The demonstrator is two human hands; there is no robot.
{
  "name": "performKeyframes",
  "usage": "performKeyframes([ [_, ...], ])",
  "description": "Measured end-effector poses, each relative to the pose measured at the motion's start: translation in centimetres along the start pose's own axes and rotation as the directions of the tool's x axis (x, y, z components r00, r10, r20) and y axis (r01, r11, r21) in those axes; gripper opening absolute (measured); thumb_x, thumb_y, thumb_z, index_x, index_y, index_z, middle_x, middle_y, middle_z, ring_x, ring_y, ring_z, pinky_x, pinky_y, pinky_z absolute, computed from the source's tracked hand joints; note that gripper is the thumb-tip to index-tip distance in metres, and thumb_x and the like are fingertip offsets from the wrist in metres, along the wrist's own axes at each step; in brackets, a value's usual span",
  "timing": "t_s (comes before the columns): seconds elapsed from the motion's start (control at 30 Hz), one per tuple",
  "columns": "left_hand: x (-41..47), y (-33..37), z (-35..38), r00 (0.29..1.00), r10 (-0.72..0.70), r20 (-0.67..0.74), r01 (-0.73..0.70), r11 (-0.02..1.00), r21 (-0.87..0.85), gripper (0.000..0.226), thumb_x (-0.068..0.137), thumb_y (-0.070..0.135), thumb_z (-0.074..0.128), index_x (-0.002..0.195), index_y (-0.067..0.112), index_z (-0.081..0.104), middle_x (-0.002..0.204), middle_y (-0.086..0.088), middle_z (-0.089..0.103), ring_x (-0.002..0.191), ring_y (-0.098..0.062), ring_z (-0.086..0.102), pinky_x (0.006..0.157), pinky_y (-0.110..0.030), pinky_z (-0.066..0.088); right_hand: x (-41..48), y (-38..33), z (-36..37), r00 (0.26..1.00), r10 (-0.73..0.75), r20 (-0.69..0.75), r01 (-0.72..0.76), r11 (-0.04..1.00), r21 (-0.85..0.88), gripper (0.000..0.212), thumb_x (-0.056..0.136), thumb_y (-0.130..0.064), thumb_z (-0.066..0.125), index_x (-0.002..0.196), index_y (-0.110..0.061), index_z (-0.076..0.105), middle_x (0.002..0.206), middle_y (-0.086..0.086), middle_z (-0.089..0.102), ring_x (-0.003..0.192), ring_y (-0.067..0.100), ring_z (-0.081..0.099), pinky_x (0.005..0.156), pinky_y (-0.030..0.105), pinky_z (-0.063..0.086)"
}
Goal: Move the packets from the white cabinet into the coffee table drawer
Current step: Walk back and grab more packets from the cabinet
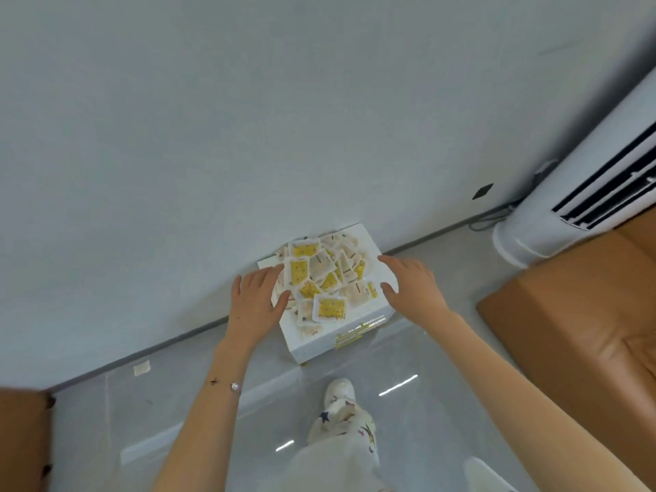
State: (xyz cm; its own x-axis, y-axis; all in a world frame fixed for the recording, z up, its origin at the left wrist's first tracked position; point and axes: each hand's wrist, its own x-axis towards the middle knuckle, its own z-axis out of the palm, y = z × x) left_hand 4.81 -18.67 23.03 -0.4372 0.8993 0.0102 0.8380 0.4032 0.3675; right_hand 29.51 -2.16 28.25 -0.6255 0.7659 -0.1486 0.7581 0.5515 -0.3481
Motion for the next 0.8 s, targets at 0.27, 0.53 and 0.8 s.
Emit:
performKeyframes([
  [0.27, 10.9, -3.0, 10.0, 0.924, -0.267, 0.273, 0.314, 0.938, -0.145, 0.052, 0.098, 0.04, 0.045, 0.146, 0.024, 0.036, 0.145, -0.005, 0.045, 0.133, -0.029, 0.042, 0.111, -0.046, 0.026, 13.7, 3.9, 4.8, 0.984, 0.149, 0.098, -0.176, 0.902, 0.395, 0.049, 0.095, -0.022, 0.053, 0.141, -0.032, 0.04, 0.127, -0.005, 0.057, 0.107, 0.011, 0.054, 0.088, 0.026, 0.043],
  [0.53, 18.9, -8.7, 25.3, 0.819, -0.57, 0.065, 0.472, 0.603, -0.643, 0.037, 0.096, 0.0, 0.045, 0.115, 0.029, 0.056, 0.105, 0.013, 0.066, 0.098, -0.013, 0.065, 0.087, -0.027, 0.052, 27.7, 11.6, 21.7, 0.969, 0.228, 0.096, -0.246, 0.848, 0.47, 0.037, 0.096, -0.019, 0.051, 0.13, -0.032, 0.05, 0.113, -0.01, 0.064, 0.098, 0.004, 0.059, 0.078, 0.021, 0.048],
  [0.8, 21.4, -11.8, 34.3, 0.709, -0.702, 0.059, 0.589, 0.544, -0.597, 0.034, 0.087, 0.016, 0.067, 0.119, 0.021, 0.054, 0.102, 0.016, 0.059, 0.092, 0.004, 0.056, 0.082, -0.028, 0.047, 32.7, 16.8, 32.4, 0.964, 0.214, 0.157, -0.249, 0.934, 0.256, 0.061, 0.084, -0.035, 0.067, 0.138, -0.018, 0.044, 0.137, 0.003, 0.046, 0.127, 0.024, 0.037, 0.105, 0.034, 0.029],
])
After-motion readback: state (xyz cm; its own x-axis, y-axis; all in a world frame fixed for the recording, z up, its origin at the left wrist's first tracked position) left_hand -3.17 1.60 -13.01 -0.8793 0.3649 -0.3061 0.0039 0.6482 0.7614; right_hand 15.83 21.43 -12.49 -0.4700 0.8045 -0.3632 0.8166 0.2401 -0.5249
